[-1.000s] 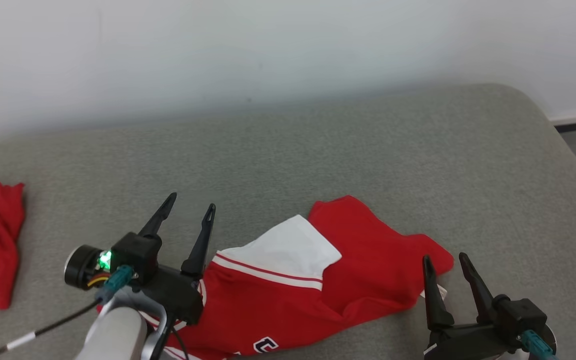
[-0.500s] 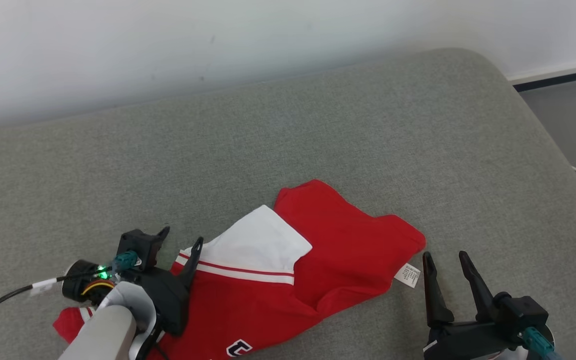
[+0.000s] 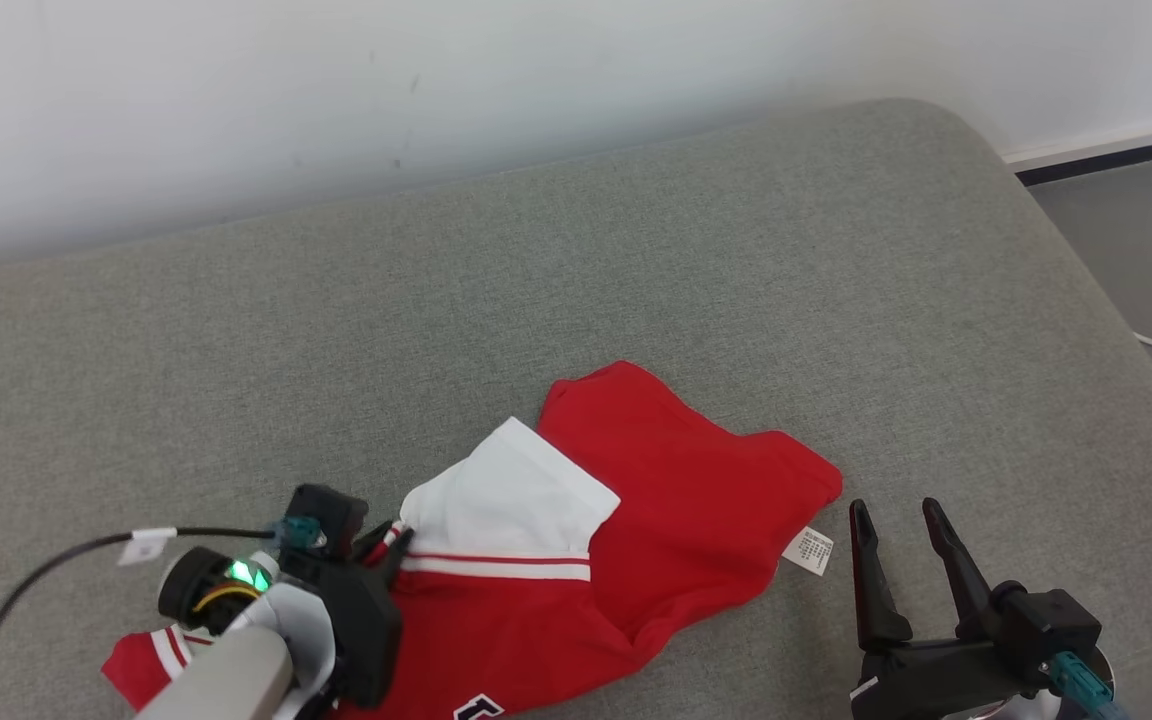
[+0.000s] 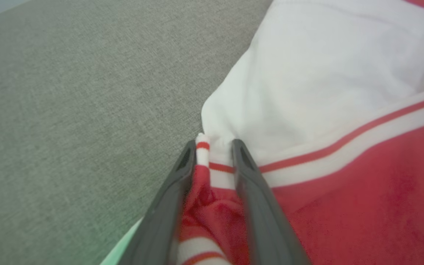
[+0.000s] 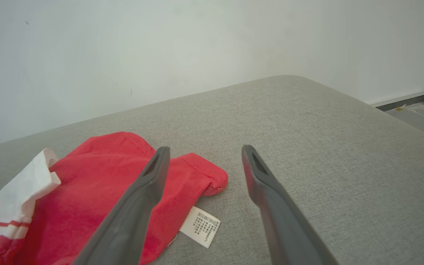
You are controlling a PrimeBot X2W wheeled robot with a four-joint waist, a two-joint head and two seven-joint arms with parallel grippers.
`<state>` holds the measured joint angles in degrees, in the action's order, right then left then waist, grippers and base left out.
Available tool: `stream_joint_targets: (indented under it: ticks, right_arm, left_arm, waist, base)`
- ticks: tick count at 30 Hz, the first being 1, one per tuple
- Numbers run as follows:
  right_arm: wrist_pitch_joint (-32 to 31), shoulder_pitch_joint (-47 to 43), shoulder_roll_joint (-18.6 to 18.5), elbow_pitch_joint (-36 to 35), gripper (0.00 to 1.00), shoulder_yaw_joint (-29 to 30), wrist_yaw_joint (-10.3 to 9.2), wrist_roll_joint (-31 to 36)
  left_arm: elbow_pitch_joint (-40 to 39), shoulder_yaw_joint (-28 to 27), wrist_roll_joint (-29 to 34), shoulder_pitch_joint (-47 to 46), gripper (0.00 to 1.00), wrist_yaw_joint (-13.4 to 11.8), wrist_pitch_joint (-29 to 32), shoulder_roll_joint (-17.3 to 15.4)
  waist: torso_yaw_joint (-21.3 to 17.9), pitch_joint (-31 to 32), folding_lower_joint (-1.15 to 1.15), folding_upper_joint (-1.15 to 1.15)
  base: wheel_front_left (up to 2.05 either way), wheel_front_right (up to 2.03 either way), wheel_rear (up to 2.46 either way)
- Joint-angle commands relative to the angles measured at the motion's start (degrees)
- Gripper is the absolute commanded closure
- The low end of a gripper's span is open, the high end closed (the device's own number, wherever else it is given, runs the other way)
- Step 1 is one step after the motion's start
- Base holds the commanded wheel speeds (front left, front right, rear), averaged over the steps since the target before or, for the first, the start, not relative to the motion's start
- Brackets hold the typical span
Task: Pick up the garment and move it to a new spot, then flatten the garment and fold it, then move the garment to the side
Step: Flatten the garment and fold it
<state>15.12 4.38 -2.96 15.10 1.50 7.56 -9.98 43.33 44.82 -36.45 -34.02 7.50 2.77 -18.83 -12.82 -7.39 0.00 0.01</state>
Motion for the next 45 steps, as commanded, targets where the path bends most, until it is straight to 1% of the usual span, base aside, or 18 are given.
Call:
stream_joint_targets:
  ticks: [1, 6, 13, 18, 22, 24, 26, 28, 30, 31, 34, 37, 39, 41, 42, 45]
  right_arm:
    - [0.04, 0.25, 0.17, -0.33, 0.0, 0.14, -0.14, 0.52]
    - [0.04, 0.2, 0.13, -0.79, 0.0, 0.42, -0.15, 0.65]
    - [0.04, 0.46, 0.14, -0.46, 0.0, -0.04, -0.14, -0.49]
    - [0.04, -0.11, 0.15, -0.31, 0.0, 0.01, -0.14, -0.9]
    - [0.03, -1.04, 0.15, -0.18, 0.0, 0.48, -0.14, -1.16]
    - [0.04, -1.57, 0.17, -0.12, 0.0, 0.52, -0.14, -1.16]
    - [0.04, -1.99, 0.13, -0.16, 0.0, 0.74, -0.15, -1.16]
    - [0.04, -2.54, 0.16, -0.07, 0.0, 1.08, -0.15, -0.93]
    - [0.04, -3.05, 0.15, 0.02, 0.0, 1.27, -0.14, -0.53]
    - [0.04, -3.05, 0.15, 0.02, 0.0, 1.27, -0.14, -0.53]
    - [0.04, -3.58, 0.13, -0.06, 0.0, 1.72, -0.14, 0.01]
    - [0.04, -3.84, 0.15, 0.01, 0.0, 1.88, -0.14, 0.53]
    - [0.03, -3.89, 0.15, 0.2, 0.0, 1.84, -0.14, 0.82]
    - [0.03, -3.56, 0.14, 0.27, 0.0, 1.76, -0.15, 1.11]
    - [0.04, -3.43, 0.14, 0.28, 0.0, 1.76, -0.15, 1.22]
    - [0.04, -3.32, 0.15, 0.59, 0.0, 1.46, -0.14, 1.5]
  left_arm:
    - [-0.13, 0.48, -0.93, -1.33, 1.0, -0.06, -1.26, -0.83]
    - [-0.73, 1.07, -1.27, -6.86, 1.0, -0.06, -5.42, -1.84]
    - [-4.07, 1.24, -1.63, -18.44, 1.0, -0.07, -10.67, -3.61]
    - [-7.54, 2.61, -1.46, -25.3, 1.0, -0.07, -11.97, -4.77]
    - [-11.16, 3.05, -2.41, -26.42, 1.0, -0.07, -13.21, -5.14]
    - [-13.68, 3.74, -2.97, -24.09, 1.0, -0.07, -13.62, -5.35]
    - [-16.63, 4.64, -2.75, -21.3, 1.0, -0.29, -13.94, -6.27]
    - [-20.52, 5.83, -3.11, -17.22, 1.0, -0.99, -14.1, -6.64]
    - [-24.94, 6.72, -4.05, -12.5, 1.0, -2.25, -14.2, -7.33]
    - [-24.94, 6.72, -4.05, -12.5, 1.0, -2.25, -14.2, -7.33]
    - [-31.33, 8.66, -4.87, -4.52, 1.0, -4.63, -13.95, -8.31]
    - [-37.01, 10.51, -5.84, 3.1, 1.0, -7.68, -13.97, -8.97]
    - [-38.97, 11.43, -6.67, 7.54, 1.0, -9.54, -14.21, -9.54]
    - [-39.68, 12.04, -6.08, 10.74, 1.0, -11.28, -14.83, -10.29]
    - [-39.6, 12.41, -6.31, 12.41, 1.0, -11.86, -15.0, -10.42]
    - [-37.8, 13.66, -5.26, 15.36, 1.0, -12.54, -15.73, -11.58]
  waist:
    - [0.05, 0.09, 0.0, -0.01]
    - [0.04, 0.24, 0.0, -0.01]
    - [-1.07, 0.29, 0.0, -0.01]
    - [-1.64, 0.76, 0.0, -0.01]
    - [-1.12, 1.52, 0.0, -0.01]
    - [-0.57, 2.02, 0.0, -0.01]
    - [0.24, 2.52, 0.0, -0.01]
    - [1.34, 3.07, 0.0, -0.01]
    - [2.51, 3.51, 0.0, -0.01]
    - [2.51, 3.51, 0.0, -0.01]
    - [4.54, 4.24, 0.0, -0.01]
    - [6.49, 4.59, 0.0, -0.01]
    - [7.75, 4.73, 0.0, -0.01]
    - [8.68, 4.76, 0.0, -0.01]
    - [9.1, 4.73, 0.0, -0.01]
    - [10.13, 4.76, 0.0, -0.01]
  base:
    - [0.0, 0.0, 0.0]
    - [0.0, 0.0, 0.0]
    - [0.0, 0.0, 0.0]
    - [0.0, 0.0, 0.0]
    - [0.0, 0.0, 0.0]
    - [0.0, 0.0, 0.0]
    - [0.0, 0.0, 0.0]
    - [0.0, 0.0, 0.0]
    - [0.0, 0.0, 0.0]
    - [0.0, 0.0, 0.0]
    - [0.0, 0.0, 0.0]
    - [0.0, 0.0, 0.0]
    - [0.0, 0.0, 0.0]
    - [0.0, 0.0, 0.0]
    - [0.0, 0.0, 0.0]
    - [0.0, 0.0, 0.0]
